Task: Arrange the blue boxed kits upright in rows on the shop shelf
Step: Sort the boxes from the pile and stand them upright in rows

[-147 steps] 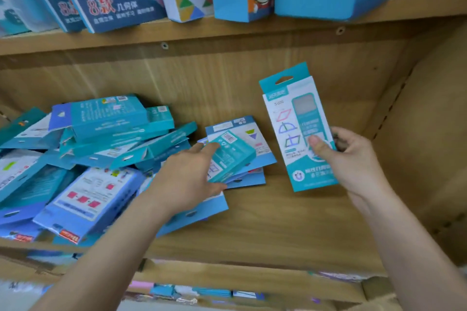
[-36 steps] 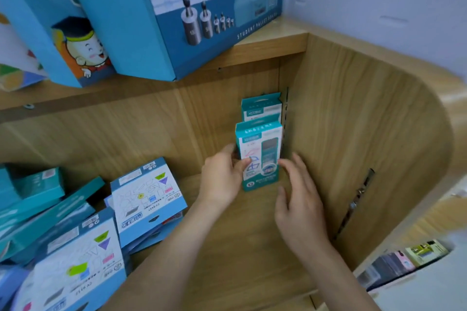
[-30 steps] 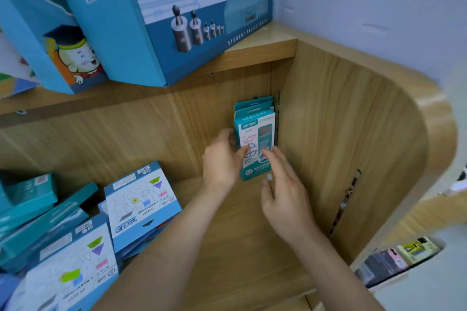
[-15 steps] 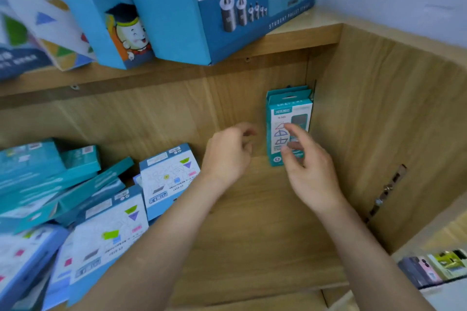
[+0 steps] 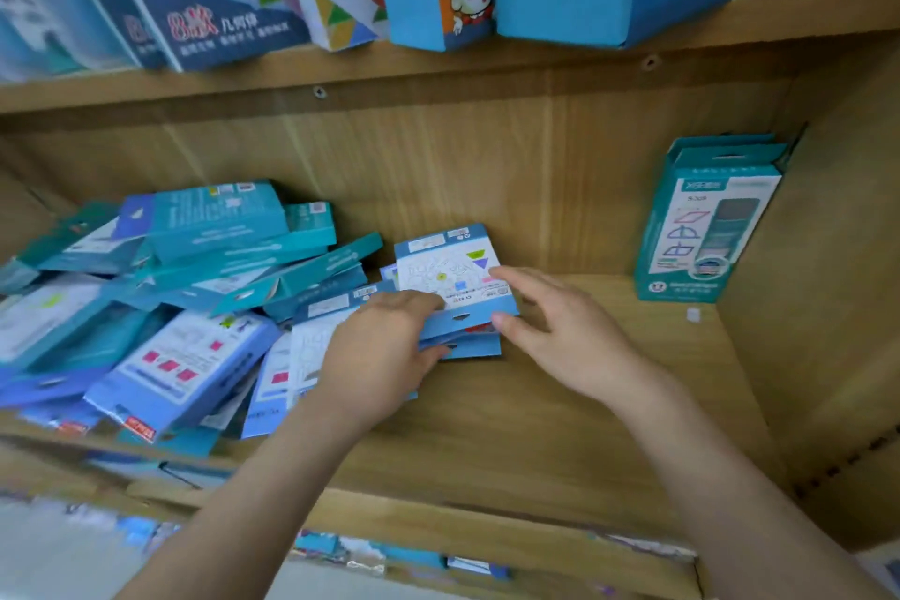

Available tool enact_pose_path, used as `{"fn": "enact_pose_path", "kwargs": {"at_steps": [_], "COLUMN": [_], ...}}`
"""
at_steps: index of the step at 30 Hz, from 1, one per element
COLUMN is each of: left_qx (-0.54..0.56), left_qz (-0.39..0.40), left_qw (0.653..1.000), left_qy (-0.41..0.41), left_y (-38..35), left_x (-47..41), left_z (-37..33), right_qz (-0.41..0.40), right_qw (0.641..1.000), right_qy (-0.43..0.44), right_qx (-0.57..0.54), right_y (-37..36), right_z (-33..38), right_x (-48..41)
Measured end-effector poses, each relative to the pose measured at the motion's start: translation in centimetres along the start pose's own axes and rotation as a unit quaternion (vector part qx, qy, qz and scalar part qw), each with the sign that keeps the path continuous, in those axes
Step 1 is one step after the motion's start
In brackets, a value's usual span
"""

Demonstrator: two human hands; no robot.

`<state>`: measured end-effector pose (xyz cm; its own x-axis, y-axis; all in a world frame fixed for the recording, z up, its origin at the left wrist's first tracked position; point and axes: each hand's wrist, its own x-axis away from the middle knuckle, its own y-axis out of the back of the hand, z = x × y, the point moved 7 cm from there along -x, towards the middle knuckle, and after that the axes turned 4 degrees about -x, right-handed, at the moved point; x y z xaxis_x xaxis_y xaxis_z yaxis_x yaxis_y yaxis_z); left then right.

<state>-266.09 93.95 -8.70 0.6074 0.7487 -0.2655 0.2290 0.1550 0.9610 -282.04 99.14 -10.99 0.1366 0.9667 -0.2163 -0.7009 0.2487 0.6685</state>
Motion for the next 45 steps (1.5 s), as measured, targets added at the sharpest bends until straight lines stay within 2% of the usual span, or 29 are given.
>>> {"fn": "enact_pose_path", "kwargs": {"at_steps": [3, 5, 8, 10, 13, 15, 17, 21, 23, 24, 25, 27, 28, 31, 35, 39, 43, 45], "left_qx": [-0.068, -0.123, -0.069, 0.018, 0.156, 0.249, 0.341, 0.497, 0.520, 0.489, 0.417, 0.196, 0.095, -0.085, -0.208, -0.237, -0.233, -0.214], "left_qz": [-0.008, -0.009, -0.113, -0.180, -0.247, -0.238, -0.192, -0.131, -0.103, -0.086, -0.062, 0.025, 0.072, 0.159, 0.129, 0.125, 0.156, 0.171], "left_qw": [0.998, 0.991, 0.987, 0.982, 0.956, 0.937, 0.914, 0.846, 0.836, 0.858, 0.900, 0.979, 0.993, 0.983, 0.969, 0.962, 0.956, 0.956], "left_qy": [-0.010, -0.058, -0.087, -0.058, 0.004, 0.061, 0.109, 0.144, 0.141, 0.131, 0.115, 0.058, 0.025, -0.028, -0.039, -0.057, -0.091, -0.106], "left_y": [0.0, 0.2, 2.0, 4.1, 7.1, 7.4, 6.5, 4.8, 4.1, 3.7, 3.1, 1.3, 0.1, -3.0, -4.1, -4.2, -4.1, -4.2], "left_x": [-0.4, -0.5, -0.4, -0.4, -0.4, -0.5, -0.8, -1.6, -1.9, -2.0, -2.3, -2.5, -2.5, -2.4, -3.4, -3.5, -2.8, -2.4], "left_z": [0.0, -0.5, -0.3, 0.4, 0.9, 1.2, 1.2, 1.0, 0.7, 0.6, 0.6, 0.1, -0.2, -0.8, -1.9, -2.6, -2.9, -2.9], "right_qz": [0.012, -0.032, -0.118, -0.171, -0.143, -0.096, -0.084, -0.133, -0.156, -0.173, -0.193, -0.239, -0.257, -0.284, -0.299, -0.279, -0.233, -0.214], "right_qw": [0.990, 0.987, 0.985, 0.971, 0.951, 0.949, 0.956, 0.962, 0.950, 0.946, 0.943, 0.934, 0.929, 0.923, 0.921, 0.925, 0.905, 0.905], "right_qy": [0.048, 0.087, 0.125, 0.102, 0.092, 0.091, 0.072, 0.000, -0.041, -0.057, -0.070, -0.090, -0.098, -0.111, -0.112, -0.131, -0.167, -0.175], "right_qx": [0.130, 0.128, 0.003, -0.129, -0.259, -0.285, -0.271, -0.238, -0.266, -0.269, -0.262, -0.250, -0.248, -0.236, -0.224, -0.220, -0.313, -0.324], "right_y": [-1.5, -1.7, -0.5, 1.9, 4.6, 5.5, 6.0, 6.7, 6.9, 7.0, 7.4, 8.1, 8.4, 8.5, 7.1, 5.2, 3.0, 2.7], "right_z": [0.9, 1.2, 1.4, 1.4, 2.9, 4.1, 4.3, 2.2, 0.7, 0.0, -0.7, -1.9, -2.6, -3.7, -4.8, -7.0, -8.7, -9.0], "right_x": [-0.4, -1.0, -1.8, -2.3, -2.2, -1.6, -1.2, -0.6, -0.2, 0.0, 0.2, 0.5, 0.5, -0.3, -2.8, -4.5, -5.1, -5.2]}}
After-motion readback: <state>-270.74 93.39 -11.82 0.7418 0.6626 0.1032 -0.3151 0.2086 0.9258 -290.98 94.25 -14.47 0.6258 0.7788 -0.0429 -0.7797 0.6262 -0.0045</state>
